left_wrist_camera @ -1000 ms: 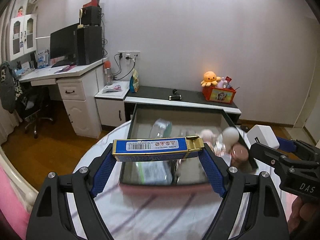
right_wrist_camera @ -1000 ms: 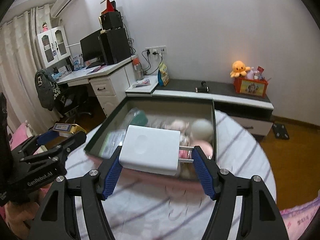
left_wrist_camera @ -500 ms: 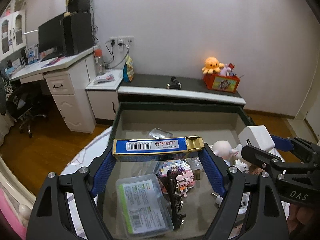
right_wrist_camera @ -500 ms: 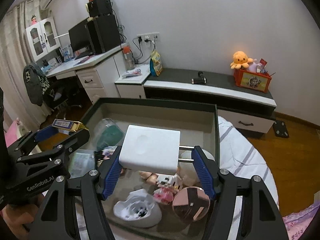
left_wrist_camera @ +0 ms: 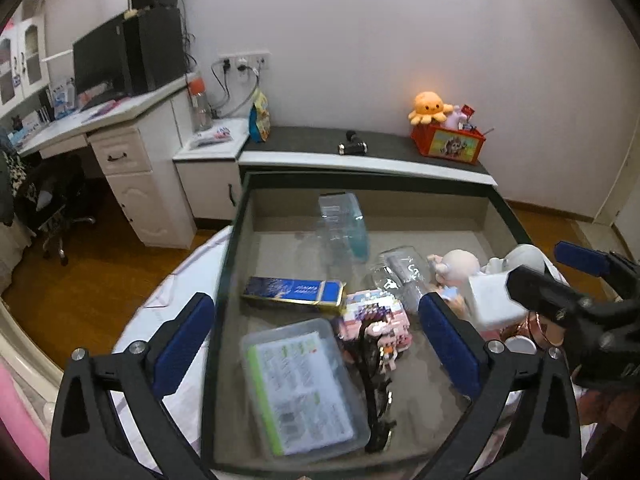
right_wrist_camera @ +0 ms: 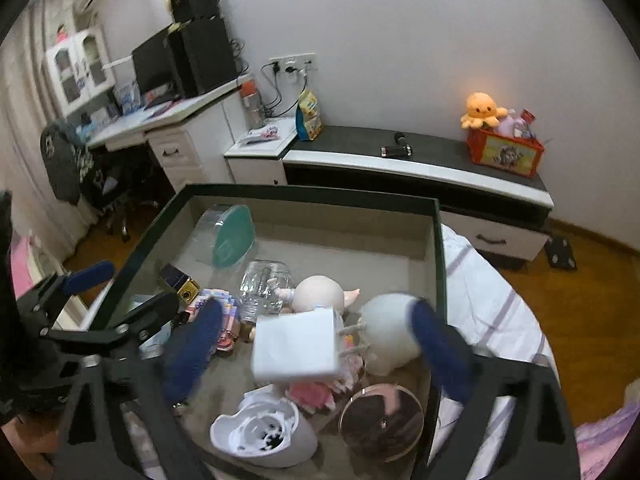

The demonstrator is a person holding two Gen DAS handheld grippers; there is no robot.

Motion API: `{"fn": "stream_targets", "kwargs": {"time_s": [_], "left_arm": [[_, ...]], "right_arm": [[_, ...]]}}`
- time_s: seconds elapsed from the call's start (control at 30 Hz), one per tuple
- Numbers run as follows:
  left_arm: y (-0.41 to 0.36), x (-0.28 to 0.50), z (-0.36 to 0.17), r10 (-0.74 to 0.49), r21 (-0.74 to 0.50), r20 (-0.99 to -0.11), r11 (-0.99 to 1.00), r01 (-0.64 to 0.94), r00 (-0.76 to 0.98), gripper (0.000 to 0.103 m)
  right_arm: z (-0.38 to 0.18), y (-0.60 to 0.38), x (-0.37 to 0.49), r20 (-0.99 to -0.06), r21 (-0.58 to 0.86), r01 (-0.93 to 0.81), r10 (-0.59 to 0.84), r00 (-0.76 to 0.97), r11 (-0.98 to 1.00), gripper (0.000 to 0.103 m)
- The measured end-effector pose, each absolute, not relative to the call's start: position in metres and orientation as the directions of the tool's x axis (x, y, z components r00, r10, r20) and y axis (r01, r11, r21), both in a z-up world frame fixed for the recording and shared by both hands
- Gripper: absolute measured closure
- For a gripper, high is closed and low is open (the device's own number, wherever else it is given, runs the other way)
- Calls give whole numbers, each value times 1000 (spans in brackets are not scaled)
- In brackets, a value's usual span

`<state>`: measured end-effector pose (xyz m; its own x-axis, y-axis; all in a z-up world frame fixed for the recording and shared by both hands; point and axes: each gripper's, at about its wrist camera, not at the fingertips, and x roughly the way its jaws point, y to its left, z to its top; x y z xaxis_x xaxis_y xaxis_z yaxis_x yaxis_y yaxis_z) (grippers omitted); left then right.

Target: Organize rigid objects

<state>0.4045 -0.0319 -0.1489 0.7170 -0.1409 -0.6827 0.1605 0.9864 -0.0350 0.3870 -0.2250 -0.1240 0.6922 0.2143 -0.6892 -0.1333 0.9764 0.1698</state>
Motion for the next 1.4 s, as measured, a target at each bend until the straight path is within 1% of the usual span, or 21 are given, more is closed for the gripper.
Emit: {"fn": "stream_targets", "kwargs": {"time_s": [0.23, 0.57, 0.67, 0.97, 1.07, 1.23, 1.4], "left_arm": [[-10, 344, -117, -131, -49, -614, 991, 128, 779, 0], [-5, 223, -60, -121, -36, -508, 992, 120, 853, 0], [-5, 189, -45, -125, -43, -475, 992, 119, 871, 0], [-9, 105, -21, -116, -47, -386, 993, 106, 915, 0], [-8, 80, -18, -105, -43, -369, 994, 96, 923, 0], [-6, 46, -20, -95, -33, -366, 995, 89, 926, 0], [-1, 22, -18, -89, -26, -360, 996, 85, 929, 0]], "right_arm": [[-90, -222, 332, -607, 220, -108, 223, 763, 969, 0], [-49, -224, 211, -508, 206, -53, 153, 848, 977, 0], [-39, -224, 173, -489, 178, -32, 117, 864, 984, 0], [-23, -225, 88, -434, 131, 1, 57, 899, 991, 0], [-21, -223, 63, -423, 116, 15, 36, 905, 993, 0], [-21, -218, 22, -396, 109, 19, 26, 918, 994, 0], [-18, -208, 4, -383, 92, 1, 34, 923, 996, 0]]}}
